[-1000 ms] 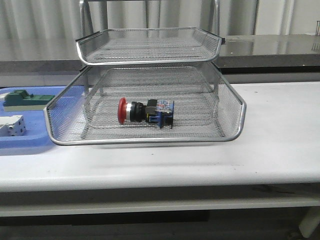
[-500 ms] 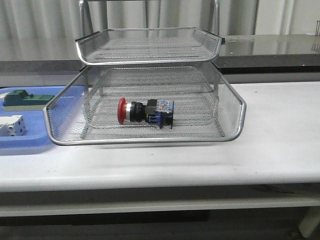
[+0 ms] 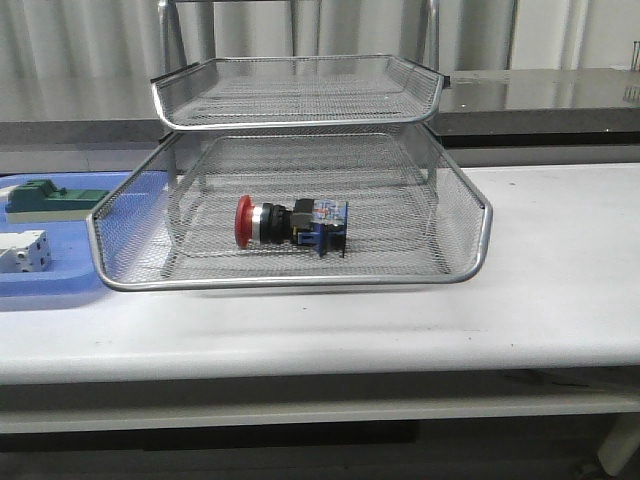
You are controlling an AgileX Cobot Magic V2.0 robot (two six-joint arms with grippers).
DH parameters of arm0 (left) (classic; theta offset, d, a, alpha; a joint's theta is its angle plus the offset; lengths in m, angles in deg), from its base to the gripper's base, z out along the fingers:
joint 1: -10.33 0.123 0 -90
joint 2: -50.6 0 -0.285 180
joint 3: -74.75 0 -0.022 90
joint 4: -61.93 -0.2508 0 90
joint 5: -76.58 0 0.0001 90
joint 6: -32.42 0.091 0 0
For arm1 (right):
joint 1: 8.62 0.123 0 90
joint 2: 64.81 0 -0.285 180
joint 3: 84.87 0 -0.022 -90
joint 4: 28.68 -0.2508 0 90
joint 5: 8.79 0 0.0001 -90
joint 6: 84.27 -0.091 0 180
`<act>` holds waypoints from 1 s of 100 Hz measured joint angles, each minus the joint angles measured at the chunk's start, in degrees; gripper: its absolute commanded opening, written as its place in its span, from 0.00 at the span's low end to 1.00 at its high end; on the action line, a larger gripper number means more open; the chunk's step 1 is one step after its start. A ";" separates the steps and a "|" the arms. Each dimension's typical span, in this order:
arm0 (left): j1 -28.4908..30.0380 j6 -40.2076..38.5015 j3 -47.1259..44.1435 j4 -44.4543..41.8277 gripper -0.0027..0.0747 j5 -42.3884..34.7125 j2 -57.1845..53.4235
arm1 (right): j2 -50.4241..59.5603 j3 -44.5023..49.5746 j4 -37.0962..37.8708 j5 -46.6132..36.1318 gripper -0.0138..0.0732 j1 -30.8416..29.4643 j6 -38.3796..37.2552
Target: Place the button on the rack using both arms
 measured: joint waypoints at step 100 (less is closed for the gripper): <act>0.00 0.00 0.00 0.00 0.01 0.00 0.00 | -5.64 0.00 -11.53 -6.15 0.08 0.00 7.37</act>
